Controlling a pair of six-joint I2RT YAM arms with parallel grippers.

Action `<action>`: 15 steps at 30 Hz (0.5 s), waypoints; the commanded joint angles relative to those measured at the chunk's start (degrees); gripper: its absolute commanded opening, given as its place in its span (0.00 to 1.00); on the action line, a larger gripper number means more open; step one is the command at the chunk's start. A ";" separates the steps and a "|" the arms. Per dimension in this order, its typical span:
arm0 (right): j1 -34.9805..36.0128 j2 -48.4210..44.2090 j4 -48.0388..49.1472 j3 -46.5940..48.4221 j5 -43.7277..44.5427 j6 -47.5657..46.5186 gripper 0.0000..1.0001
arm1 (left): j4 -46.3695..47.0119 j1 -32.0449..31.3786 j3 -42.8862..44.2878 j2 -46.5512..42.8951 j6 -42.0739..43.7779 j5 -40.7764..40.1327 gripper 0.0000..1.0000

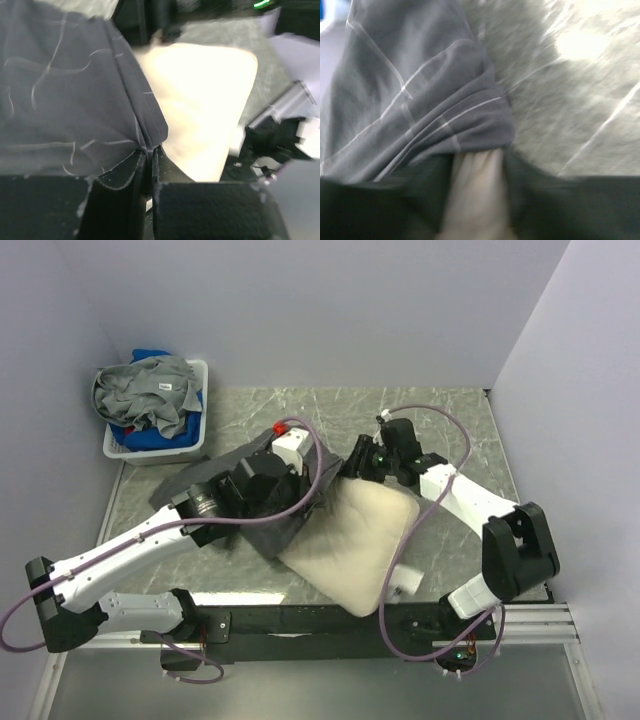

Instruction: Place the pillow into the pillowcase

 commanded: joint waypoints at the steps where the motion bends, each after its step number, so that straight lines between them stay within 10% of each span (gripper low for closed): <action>1: -0.25 2.59 -1.46 7.90 8.12 -5.69 0.69 | 4.88 3.23 -4.27 -0.02 -8.35 2.34 0.11; 5: -2.88 -0.55 -6.65 10.02 14.91 -6.32 1.00 | 4.88 4.29 -4.89 4.45 -11.52 1.02 0.10; 15: -5.88 -25.33 -14.56 -12.16 15.27 5.10 1.00 | 8.57 9.82 -7.26 12.02 -15.75 2.24 0.08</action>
